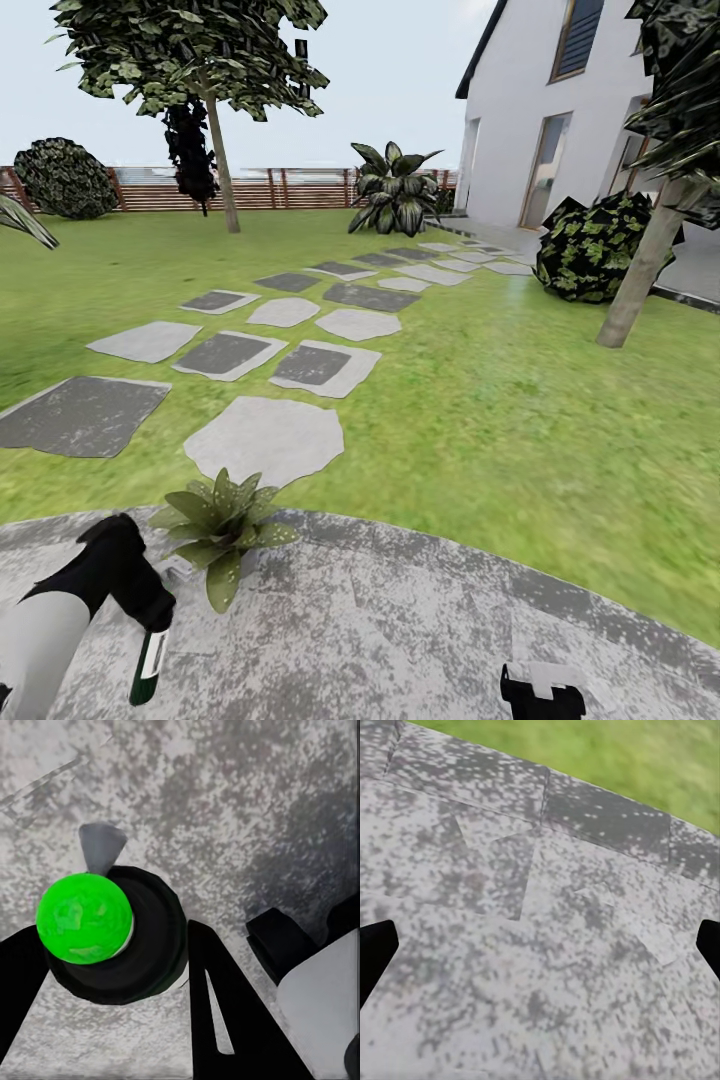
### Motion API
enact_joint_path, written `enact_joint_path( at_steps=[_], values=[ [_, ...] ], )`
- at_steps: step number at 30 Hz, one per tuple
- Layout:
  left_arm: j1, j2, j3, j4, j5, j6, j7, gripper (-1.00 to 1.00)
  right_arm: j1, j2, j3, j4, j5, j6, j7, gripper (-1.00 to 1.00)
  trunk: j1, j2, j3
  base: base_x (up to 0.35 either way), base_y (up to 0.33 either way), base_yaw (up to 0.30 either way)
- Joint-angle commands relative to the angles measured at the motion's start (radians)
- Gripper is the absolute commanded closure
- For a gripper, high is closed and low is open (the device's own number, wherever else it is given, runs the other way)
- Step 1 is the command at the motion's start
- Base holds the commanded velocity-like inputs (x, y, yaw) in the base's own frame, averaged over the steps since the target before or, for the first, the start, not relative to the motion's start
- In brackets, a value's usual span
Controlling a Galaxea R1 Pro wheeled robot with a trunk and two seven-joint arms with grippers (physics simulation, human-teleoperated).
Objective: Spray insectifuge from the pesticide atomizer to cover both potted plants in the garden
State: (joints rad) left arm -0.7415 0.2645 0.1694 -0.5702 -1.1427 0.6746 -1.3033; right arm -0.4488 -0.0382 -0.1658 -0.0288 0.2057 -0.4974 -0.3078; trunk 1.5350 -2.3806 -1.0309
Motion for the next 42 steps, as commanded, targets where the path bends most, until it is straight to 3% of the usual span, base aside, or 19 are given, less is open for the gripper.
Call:
enact_joint_path(
  at_steps=[1, 4, 8, 22, 34, 42],
  values=[
    [-0.014, -0.001, 0.006, -0.002, -0.038, 0.011, -0.039, 1.00, -0.001, 0.000, -0.008, 0.001, 0.011, -0.003, -0.004, -1.00, 0.000, 0.000, -0.001, 0.000, 0.000, 0.000],
    [-0.038, 0.006, 0.006, -0.002, -0.083, 0.011, -0.108, 1.00, -0.001, 0.000, -0.008, 0.001, 0.011, -0.003, -0.004, -1.00, 0.000, 0.000, -0.001, 0.000, 0.000, 0.000],
    [-0.061, 0.015, 0.006, -0.003, -0.098, 0.012, -0.137, 1.00, -0.001, 0.000, -0.008, 0.000, 0.009, -0.003, -0.004, -1.00, 0.000, 0.000, -0.001, 0.000, 0.000, -0.002],
    [-0.064, 0.011, 0.006, -0.004, -0.100, 0.013, -0.142, 1.00, -0.001, 0.001, -0.008, 0.000, 0.009, -0.003, -0.005, -1.00, 0.000, 0.000, -0.001, -0.099, 0.166, -0.220],
    [-0.060, 0.008, 0.005, -0.003, -0.101, 0.014, -0.141, 1.00, -0.001, 0.001, -0.008, 0.001, 0.009, -0.003, -0.007, -1.00, 0.000, 0.000, -0.001, -0.122, 0.271, -0.017],
    [-0.055, 0.003, 0.005, -0.003, -0.101, 0.016, -0.134, 1.00, -0.001, 0.001, -0.008, 0.001, 0.009, -0.003, -0.007, -1.00, 0.000, 0.000, -0.001, 0.191, 0.182, 0.000]
  ],
)
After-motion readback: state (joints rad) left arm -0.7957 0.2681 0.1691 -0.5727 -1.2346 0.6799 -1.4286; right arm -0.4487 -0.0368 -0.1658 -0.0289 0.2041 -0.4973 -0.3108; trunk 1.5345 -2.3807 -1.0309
